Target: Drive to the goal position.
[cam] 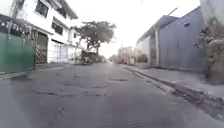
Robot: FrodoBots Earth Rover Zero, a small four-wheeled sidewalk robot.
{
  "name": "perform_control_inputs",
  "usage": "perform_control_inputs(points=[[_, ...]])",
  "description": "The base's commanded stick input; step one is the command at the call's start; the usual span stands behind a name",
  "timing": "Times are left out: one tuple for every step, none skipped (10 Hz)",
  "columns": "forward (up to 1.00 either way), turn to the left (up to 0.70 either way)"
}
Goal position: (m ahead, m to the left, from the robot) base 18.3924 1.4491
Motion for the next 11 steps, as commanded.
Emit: perform_control_inputs(points=[[1.00,0.00],[1.00,0.00],[1.00,-0.33],[1.00,-0.22],[1.00,0.00],[1.00,0.00],[1.00,0.00],[1.00,0.00],[1.00,0.00],[1.00,0.00],[1.00,0.00]])
